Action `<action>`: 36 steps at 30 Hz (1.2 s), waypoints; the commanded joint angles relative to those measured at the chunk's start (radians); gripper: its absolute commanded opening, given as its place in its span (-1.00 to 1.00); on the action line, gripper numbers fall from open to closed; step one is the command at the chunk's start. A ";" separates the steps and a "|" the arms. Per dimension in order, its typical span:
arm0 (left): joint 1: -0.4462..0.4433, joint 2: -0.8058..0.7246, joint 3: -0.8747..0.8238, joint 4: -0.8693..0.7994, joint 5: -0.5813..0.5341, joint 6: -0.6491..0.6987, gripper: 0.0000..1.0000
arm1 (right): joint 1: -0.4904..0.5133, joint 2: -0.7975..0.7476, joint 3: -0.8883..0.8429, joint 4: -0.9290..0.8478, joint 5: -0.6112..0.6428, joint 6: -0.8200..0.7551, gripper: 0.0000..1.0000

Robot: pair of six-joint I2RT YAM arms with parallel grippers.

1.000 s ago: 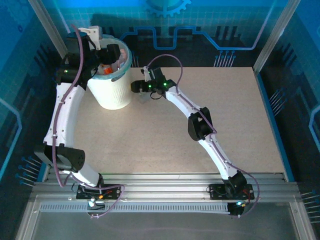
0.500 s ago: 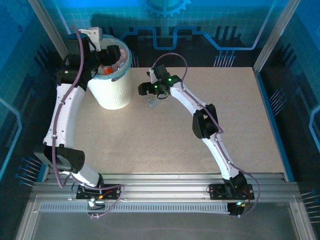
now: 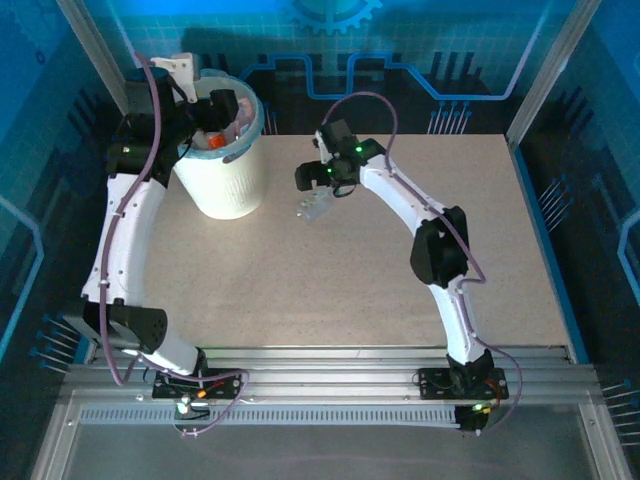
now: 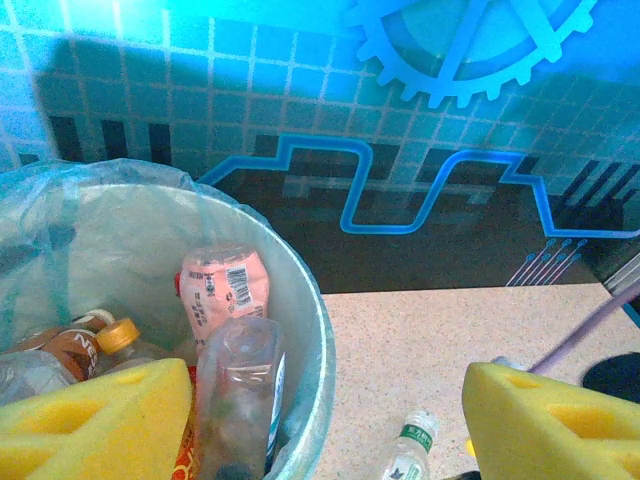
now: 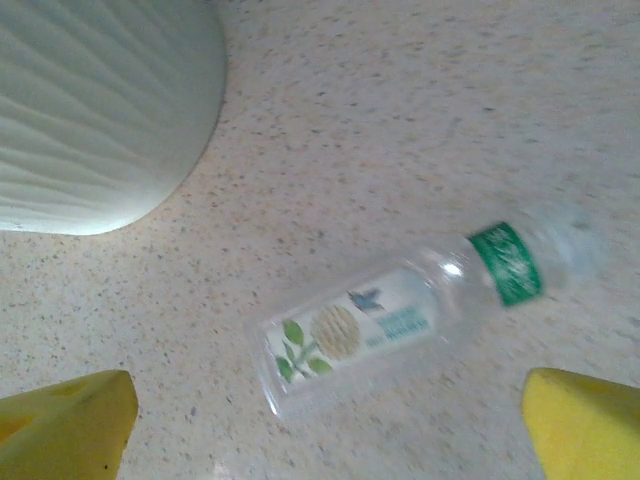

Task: Put the plastic bottles in the bin

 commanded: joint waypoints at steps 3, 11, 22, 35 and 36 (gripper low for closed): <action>-0.005 -0.029 -0.017 0.015 0.037 -0.016 0.46 | 0.027 0.025 -0.032 0.005 0.247 0.189 1.00; -0.005 -0.028 -0.007 0.001 0.039 -0.022 0.46 | 0.123 0.250 0.225 -0.074 0.376 0.289 1.00; -0.004 -0.069 -0.030 0.015 0.031 -0.013 0.46 | 0.151 0.302 0.181 -0.082 0.477 0.334 1.00; -0.005 -0.076 -0.050 0.047 0.086 -0.062 0.46 | 0.103 0.237 0.049 -0.077 0.352 0.281 0.91; -0.005 -0.079 -0.055 0.050 0.088 -0.064 0.46 | 0.097 0.217 0.017 -0.066 0.337 0.278 0.86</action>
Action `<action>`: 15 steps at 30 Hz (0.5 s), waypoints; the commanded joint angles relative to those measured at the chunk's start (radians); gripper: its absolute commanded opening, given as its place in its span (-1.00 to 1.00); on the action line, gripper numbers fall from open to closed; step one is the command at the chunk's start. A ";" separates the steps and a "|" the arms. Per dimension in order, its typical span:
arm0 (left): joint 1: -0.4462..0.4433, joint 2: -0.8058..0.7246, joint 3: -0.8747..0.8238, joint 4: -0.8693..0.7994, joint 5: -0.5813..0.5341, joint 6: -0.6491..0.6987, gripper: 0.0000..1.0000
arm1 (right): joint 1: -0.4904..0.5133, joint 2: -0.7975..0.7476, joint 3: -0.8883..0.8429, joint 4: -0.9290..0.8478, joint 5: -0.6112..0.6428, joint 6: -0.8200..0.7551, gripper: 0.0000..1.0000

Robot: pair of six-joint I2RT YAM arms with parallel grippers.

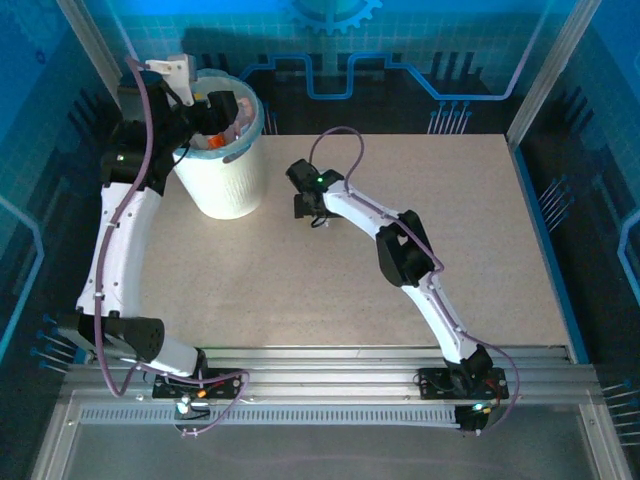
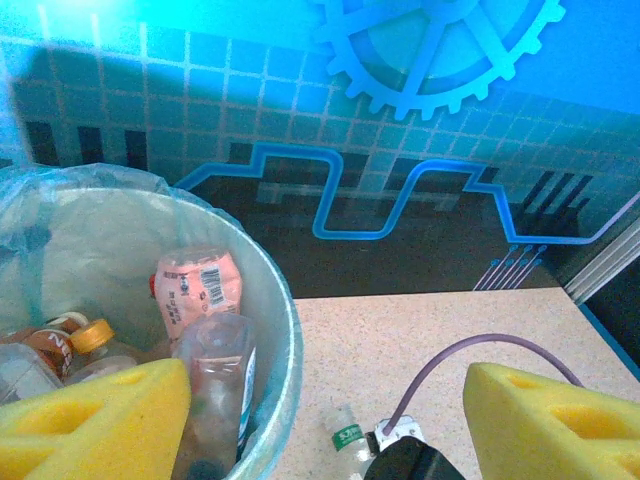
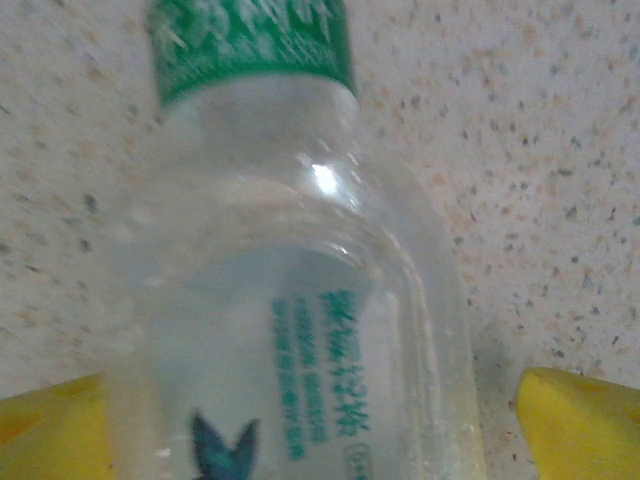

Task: Put the plastic bottles in the bin

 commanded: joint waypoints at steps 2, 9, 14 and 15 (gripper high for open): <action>-0.005 -0.029 -0.024 0.036 0.036 -0.037 0.46 | -0.029 -0.099 -0.105 0.017 -0.060 -0.022 0.75; -0.005 -0.060 -0.053 0.031 0.041 -0.055 0.46 | -0.056 -0.141 -0.188 0.050 -0.121 -0.065 0.42; -0.005 -0.080 -0.076 0.010 0.040 -0.051 0.46 | -0.061 -0.140 -0.192 0.056 -0.143 -0.088 0.31; -0.005 -0.082 -0.083 0.010 0.041 -0.052 0.46 | -0.062 -0.142 -0.193 0.054 -0.144 -0.091 0.30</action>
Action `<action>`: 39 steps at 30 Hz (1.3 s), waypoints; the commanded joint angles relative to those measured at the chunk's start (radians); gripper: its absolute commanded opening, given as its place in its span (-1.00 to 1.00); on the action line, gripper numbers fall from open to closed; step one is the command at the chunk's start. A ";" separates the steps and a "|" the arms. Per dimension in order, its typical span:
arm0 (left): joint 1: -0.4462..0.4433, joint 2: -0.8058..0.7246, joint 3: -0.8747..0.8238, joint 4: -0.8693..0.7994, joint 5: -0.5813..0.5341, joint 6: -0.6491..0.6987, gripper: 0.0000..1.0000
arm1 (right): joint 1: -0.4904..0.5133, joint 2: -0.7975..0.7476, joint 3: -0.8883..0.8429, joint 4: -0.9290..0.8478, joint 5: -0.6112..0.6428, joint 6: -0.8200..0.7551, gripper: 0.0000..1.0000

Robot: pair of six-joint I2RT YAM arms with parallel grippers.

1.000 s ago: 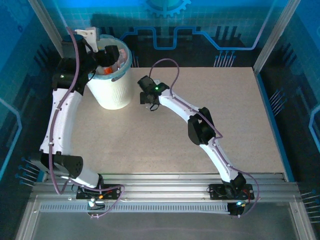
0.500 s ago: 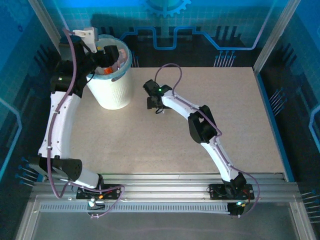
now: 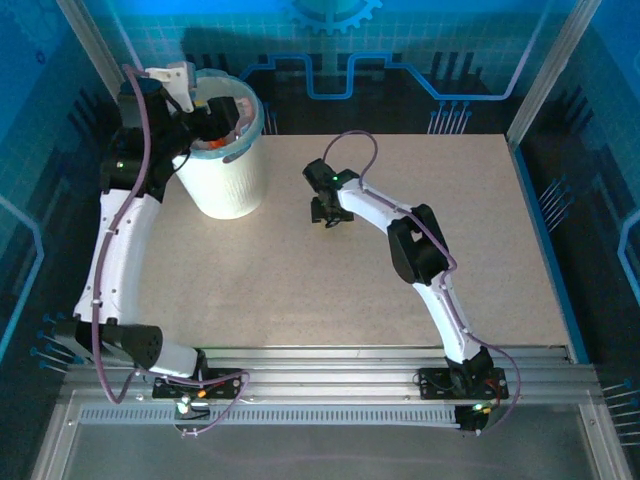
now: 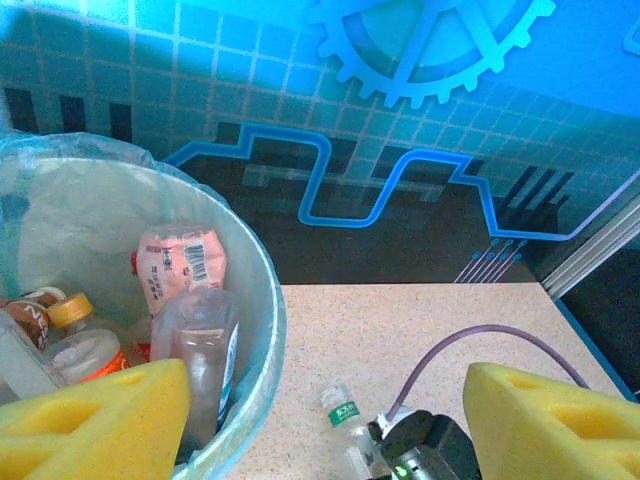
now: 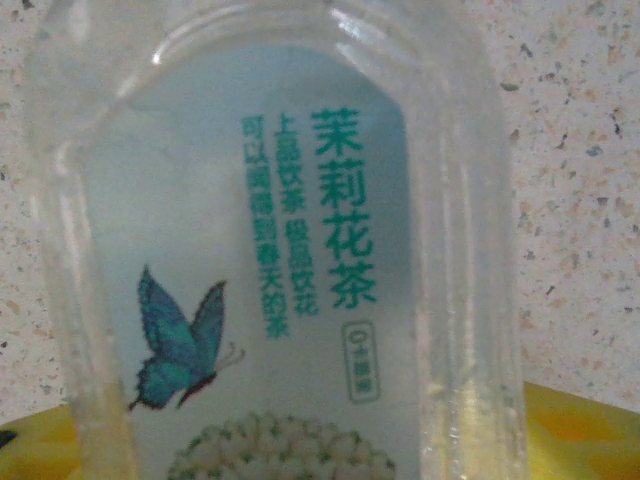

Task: Put the plastic bottles in the bin

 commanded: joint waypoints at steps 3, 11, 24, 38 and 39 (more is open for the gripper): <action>-0.005 -0.043 -0.036 0.003 0.021 -0.011 0.46 | -0.009 -0.049 -0.022 -0.001 -0.025 -0.018 0.25; -0.005 -0.055 -0.039 -0.015 0.053 -0.032 0.46 | -0.003 -0.184 -0.138 0.039 -0.015 -0.062 0.05; -0.147 -0.098 -0.154 -0.008 0.225 -0.193 0.47 | 0.099 -0.837 -0.724 0.392 -0.090 -0.206 0.03; -0.433 -0.162 -0.245 0.114 0.359 -0.302 0.53 | 0.207 -1.447 -1.142 0.645 -0.160 -0.275 0.01; -0.456 -0.162 -0.245 0.122 0.370 -0.305 0.52 | 0.209 -1.482 -1.157 0.650 -0.163 -0.279 0.01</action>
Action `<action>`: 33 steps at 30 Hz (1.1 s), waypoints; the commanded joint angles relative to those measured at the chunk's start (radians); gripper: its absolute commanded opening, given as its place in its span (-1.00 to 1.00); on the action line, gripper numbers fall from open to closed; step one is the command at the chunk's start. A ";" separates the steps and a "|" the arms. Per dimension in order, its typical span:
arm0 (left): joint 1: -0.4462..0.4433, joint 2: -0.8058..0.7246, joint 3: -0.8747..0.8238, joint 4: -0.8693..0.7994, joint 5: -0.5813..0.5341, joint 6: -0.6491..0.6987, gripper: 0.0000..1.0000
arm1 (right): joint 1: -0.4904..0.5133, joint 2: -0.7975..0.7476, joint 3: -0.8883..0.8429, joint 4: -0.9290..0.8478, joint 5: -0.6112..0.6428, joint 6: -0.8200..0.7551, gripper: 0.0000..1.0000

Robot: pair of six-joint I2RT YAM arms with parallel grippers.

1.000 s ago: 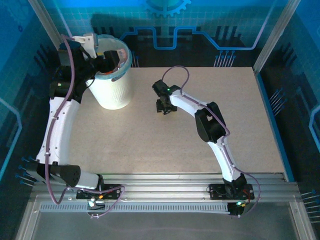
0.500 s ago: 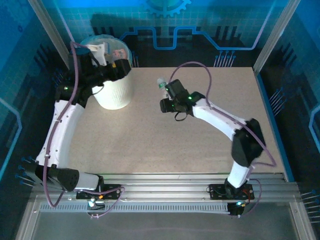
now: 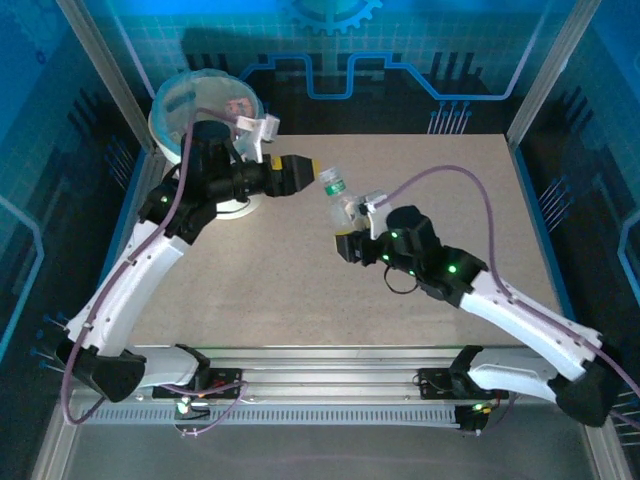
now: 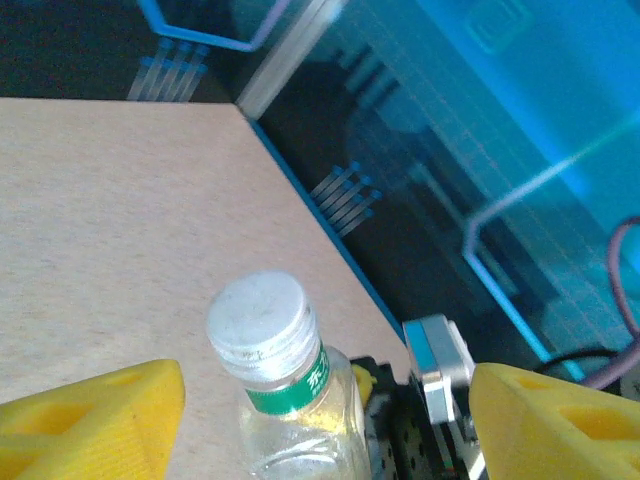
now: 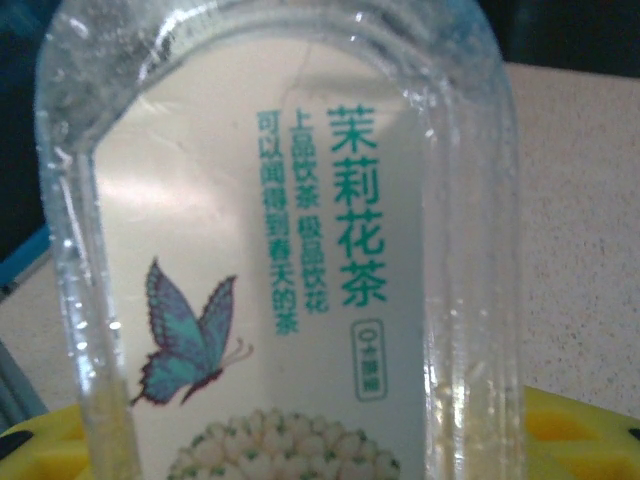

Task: Put the plastic bottles in the bin

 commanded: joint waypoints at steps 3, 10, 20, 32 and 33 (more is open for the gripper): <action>-0.103 -0.026 -0.007 0.075 0.083 -0.024 0.52 | 0.018 -0.161 -0.052 0.079 -0.003 -0.041 0.00; -0.181 -0.031 -0.003 0.136 0.091 -0.027 0.59 | 0.022 -0.270 -0.064 0.026 -0.033 -0.051 0.00; -0.215 -0.023 0.000 0.153 0.103 -0.022 0.47 | 0.037 -0.291 -0.066 0.030 -0.064 -0.054 0.00; -0.223 -0.003 0.015 0.108 0.034 0.010 0.35 | 0.074 -0.267 -0.049 0.055 -0.085 -0.062 0.01; -0.223 0.000 0.014 0.108 0.033 0.010 0.33 | 0.076 -0.265 -0.047 0.055 -0.088 -0.066 0.01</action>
